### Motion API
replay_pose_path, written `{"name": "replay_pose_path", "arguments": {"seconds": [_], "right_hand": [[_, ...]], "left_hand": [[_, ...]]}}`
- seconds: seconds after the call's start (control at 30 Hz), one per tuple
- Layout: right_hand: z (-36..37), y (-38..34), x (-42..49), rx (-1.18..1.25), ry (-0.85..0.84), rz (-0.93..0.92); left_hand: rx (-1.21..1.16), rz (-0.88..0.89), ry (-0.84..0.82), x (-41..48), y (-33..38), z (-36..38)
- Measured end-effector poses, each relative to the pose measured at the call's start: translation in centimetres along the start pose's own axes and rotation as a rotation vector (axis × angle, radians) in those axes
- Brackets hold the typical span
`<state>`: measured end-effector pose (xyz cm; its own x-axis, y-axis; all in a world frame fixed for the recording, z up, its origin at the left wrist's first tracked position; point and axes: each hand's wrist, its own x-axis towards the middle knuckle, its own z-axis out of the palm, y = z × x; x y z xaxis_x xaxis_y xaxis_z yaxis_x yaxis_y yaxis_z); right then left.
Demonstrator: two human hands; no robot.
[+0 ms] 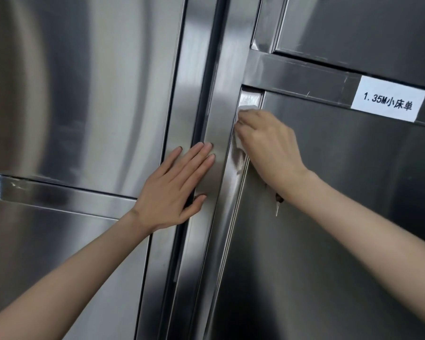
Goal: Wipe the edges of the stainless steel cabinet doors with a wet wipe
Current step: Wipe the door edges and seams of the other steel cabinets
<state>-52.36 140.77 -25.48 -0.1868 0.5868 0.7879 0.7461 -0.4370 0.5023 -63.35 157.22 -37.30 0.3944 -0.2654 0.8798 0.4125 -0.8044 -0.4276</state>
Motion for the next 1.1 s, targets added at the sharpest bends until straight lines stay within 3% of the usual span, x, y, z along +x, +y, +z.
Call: {"name": "replay_pose_path", "arguments": {"seconds": [0.07, 0.2, 0.27, 0.33, 0.4, 0.63, 0.8, 0.9, 1.03, 1.1], "right_hand": [[0.4, -1.5, -2.5, 0.006, 0.030, -0.088], [0.6, -2.2, -5.8, 0.011, -0.110, -0.289], [0.0, -0.8, -2.6, -0.003, -0.129, -0.135], [-0.4, 1.1, 1.5, -0.002, -0.011, 0.052], [-0.6, 1.4, 3.3, -0.052, 0.028, 0.082], [0.5, -3.2, -7.2, -0.097, -0.239, -0.314], [0.3, -0.6, -2.3, -0.064, -0.035, -0.102], [1.3, -2.3, -5.4, -0.035, 0.060, -0.265], [3.5, -5.8, -12.4, 0.011, -0.137, -0.508], [3.8, -5.0, -11.3, 0.036, -0.095, -0.497]], "left_hand": [[0.000, 0.005, 0.001, 0.1, 0.0, 0.0], [0.004, 0.010, -0.001, 0.1, 0.0, -0.1], [0.003, 0.014, 0.007, 0.1, 0.0, -0.1], [0.003, 0.021, 0.013, 0.0, -0.1, 0.0], [0.006, 0.020, 0.017, 0.0, -0.1, 0.0], [0.016, 0.019, 0.017, 0.1, 0.0, -0.1], [0.028, 0.163, -0.019, -1.2, 0.0, -0.1], [0.028, 0.209, -0.036, -2.4, -0.3, -0.1], [0.030, 0.194, -0.028, -2.4, -0.2, -0.1], [0.031, 0.196, -0.022, -2.5, -0.1, -0.1]]}}
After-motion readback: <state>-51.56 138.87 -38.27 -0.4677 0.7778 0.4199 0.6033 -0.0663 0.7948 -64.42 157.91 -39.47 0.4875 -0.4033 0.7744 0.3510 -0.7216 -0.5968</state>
